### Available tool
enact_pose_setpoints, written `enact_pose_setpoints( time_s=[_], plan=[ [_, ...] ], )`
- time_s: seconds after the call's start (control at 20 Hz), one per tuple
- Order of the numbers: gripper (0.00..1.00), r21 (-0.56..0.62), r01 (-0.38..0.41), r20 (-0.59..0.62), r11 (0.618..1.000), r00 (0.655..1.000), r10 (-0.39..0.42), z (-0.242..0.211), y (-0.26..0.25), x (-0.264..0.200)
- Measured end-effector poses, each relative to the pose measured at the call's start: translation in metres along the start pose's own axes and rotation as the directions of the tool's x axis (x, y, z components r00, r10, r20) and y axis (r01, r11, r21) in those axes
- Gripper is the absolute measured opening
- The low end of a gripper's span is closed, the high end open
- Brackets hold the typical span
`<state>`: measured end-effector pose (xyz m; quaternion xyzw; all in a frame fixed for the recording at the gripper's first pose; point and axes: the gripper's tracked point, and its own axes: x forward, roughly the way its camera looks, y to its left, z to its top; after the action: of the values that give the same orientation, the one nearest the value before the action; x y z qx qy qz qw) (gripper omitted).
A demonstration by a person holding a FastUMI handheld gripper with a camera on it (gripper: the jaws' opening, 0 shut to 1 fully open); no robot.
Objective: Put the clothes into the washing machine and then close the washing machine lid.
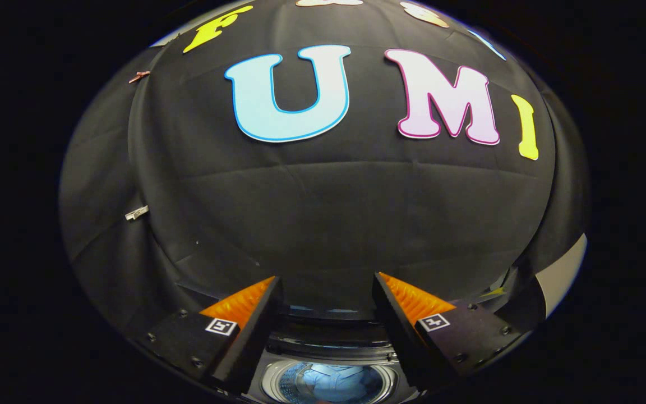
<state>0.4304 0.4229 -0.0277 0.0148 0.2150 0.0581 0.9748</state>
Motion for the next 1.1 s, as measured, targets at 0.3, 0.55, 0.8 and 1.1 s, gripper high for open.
enact_pose_setpoints(
  time_s=[0.3, 0.55, 0.8, 1.1],
  plan=[
    [1.00, -0.029, -0.037, 0.050, 0.999, 0.998, 0.038, -0.018, 0.006, -0.044],
    [1.00, -0.045, -0.053, 0.092, 0.998, 0.994, 0.057, -0.035, 0.010, -0.072],
    [1.00, -0.067, -0.059, 0.158, 0.996, 0.985, 0.069, -0.048, 0.013, -0.093],
    [1.00, -0.051, -0.083, 0.174, 0.995, 0.980, 0.091, -0.069, 0.015, -0.110]
  ],
)
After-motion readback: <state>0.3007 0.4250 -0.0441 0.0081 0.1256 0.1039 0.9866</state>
